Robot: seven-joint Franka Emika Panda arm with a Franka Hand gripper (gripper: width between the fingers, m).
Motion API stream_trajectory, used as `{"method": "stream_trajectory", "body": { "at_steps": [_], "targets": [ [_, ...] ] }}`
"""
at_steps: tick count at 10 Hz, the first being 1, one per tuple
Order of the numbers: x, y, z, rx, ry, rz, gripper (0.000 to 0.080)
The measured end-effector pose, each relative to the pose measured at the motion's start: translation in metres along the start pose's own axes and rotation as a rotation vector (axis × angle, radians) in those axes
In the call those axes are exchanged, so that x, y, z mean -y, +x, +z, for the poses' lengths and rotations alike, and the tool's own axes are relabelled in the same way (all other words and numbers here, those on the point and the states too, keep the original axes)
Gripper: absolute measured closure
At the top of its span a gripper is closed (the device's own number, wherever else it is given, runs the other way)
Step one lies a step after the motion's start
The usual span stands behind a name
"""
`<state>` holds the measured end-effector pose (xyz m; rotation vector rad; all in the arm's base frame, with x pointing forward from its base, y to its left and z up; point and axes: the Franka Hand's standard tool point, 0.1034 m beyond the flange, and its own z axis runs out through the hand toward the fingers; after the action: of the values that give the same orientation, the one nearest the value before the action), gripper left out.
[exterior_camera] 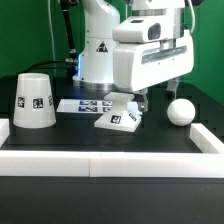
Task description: Assemble lamp
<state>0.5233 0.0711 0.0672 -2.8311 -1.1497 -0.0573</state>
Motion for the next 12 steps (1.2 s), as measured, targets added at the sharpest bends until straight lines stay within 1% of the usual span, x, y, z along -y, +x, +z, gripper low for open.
{"method": "stream_trajectory", "body": {
  "at_steps": [5, 6, 7, 8, 9, 10, 11, 12],
  "targets": [
    [-0.001, -0.001, 0.000, 0.000, 0.000, 0.001, 0.0100],
    [-0.001, -0.004, 0.000, 0.001, -0.001, 0.000, 0.0100],
    [-0.003, -0.024, -0.003, -0.003, -0.020, -0.020, 0.0100],
    [0.001, -0.048, -0.009, 0.006, -0.026, -0.002, 0.0100],
    [0.004, -0.067, -0.017, 0.006, -0.038, 0.019, 0.0100],
    [0.006, -0.081, -0.023, 0.007, -0.047, 0.034, 0.0100],
    [0.005, -0.084, -0.025, 0.005, -0.049, 0.079, 0.0100],
    [0.006, -0.082, -0.022, 0.006, -0.045, 0.129, 0.0100]
  ]
}}
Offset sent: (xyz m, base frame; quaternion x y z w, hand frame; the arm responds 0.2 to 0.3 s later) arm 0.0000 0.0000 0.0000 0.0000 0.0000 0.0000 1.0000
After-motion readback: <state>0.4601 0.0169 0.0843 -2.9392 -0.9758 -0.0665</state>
